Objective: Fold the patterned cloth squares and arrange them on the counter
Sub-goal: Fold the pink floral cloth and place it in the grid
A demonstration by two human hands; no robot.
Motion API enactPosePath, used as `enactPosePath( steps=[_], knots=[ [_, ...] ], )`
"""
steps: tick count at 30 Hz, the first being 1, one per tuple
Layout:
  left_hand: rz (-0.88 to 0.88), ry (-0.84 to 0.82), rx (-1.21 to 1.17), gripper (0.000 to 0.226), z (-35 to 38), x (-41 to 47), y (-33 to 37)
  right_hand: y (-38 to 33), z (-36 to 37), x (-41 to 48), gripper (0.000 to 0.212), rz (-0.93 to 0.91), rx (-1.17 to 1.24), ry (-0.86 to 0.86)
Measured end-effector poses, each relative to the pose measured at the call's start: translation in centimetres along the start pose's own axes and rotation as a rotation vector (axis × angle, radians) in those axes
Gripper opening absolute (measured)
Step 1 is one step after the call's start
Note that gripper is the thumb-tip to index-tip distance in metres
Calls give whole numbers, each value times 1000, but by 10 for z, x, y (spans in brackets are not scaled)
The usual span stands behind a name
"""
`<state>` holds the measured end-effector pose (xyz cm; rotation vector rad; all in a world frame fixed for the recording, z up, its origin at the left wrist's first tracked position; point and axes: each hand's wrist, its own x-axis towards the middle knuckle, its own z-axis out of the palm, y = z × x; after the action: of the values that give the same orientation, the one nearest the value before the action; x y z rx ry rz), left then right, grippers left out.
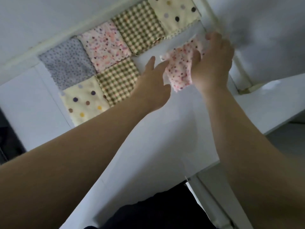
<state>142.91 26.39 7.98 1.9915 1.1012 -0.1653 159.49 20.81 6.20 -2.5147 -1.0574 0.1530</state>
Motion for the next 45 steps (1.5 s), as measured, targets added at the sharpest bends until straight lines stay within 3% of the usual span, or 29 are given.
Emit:
enactPosePath(
  steps=[4, 7, 12, 15, 23, 31, 33, 36, 45],
  knots=[
    [73, -5, 236, 66, 12, -1, 2, 7, 16, -13, 37, -109, -129, -25],
    [172, -52, 328, 69, 15, 3, 1, 11, 25, -26, 53, -152, -83, -98],
    [236, -83, 408, 73, 17, 27, 7, 11, 36, -26, 49, -122, -94, -129],
    [252, -84, 481, 77, 18, 43, 10, 10, 34, -15, 60, -91, -93, -163],
    [247, -91, 455, 78, 10, 71, 22, 13, 37, 21, 60, -84, -73, -138],
    [241, -55, 400, 77, 13, 72, 25, 14, 34, 28, 75, -115, -75, -153],
    [215, 26, 351, 74, 13, 66, 23, 14, 30, 27, 70, -107, -59, -149],
    [219, 170, 275, 67, 12, 52, 21, 9, 17, 24, 44, -68, -38, -123],
    [131, 382, 120, 48, 1, -50, -9, -48, 1, -43, 23, -62, 37, -191]
  ],
)
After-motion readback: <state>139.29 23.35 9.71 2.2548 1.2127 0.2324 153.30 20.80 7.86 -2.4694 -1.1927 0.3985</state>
